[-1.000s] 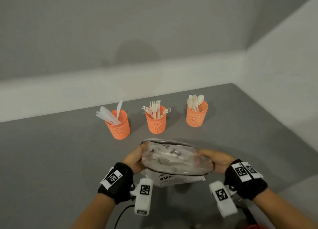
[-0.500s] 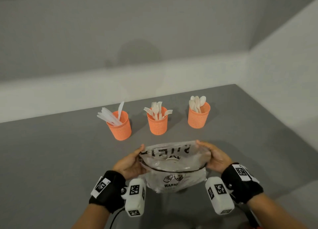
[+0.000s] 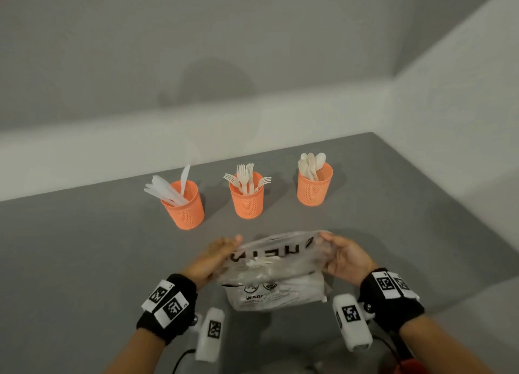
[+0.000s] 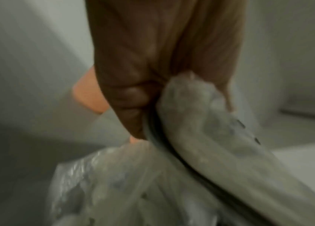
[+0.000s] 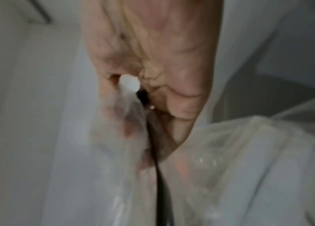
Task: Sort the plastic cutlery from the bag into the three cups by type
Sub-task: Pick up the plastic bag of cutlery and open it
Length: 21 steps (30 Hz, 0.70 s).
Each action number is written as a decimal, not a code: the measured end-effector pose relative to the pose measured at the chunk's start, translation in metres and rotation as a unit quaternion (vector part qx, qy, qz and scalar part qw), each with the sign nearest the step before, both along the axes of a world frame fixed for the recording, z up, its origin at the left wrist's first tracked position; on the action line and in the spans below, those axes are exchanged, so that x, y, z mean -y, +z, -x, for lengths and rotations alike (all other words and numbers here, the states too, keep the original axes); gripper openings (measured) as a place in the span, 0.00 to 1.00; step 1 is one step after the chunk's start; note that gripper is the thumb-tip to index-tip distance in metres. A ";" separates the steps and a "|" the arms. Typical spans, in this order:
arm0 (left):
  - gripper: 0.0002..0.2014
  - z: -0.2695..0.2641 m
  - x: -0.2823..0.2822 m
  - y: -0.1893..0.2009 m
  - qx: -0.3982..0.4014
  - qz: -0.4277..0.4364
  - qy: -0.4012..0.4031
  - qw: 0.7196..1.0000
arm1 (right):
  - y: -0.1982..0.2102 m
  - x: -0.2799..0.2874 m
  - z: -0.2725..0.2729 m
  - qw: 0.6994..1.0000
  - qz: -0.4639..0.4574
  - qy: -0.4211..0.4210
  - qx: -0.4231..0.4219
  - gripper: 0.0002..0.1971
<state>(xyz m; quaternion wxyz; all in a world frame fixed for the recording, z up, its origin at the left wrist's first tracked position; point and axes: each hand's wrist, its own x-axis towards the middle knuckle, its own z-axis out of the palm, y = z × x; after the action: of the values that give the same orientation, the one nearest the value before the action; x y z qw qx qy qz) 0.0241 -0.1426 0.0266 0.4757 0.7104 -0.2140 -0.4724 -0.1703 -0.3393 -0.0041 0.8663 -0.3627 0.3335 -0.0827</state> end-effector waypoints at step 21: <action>0.13 -0.022 0.011 -0.024 -0.080 -0.054 0.237 0.967 | -0.008 -0.005 -0.023 0.989 0.034 0.035 -0.136 0.24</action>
<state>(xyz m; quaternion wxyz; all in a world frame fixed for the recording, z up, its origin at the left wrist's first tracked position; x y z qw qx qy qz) 0.0459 -0.1535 0.0030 0.5509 0.7251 0.0250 -0.4124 -0.1477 -0.3345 -0.0119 0.8023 -0.4110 0.4327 -0.0136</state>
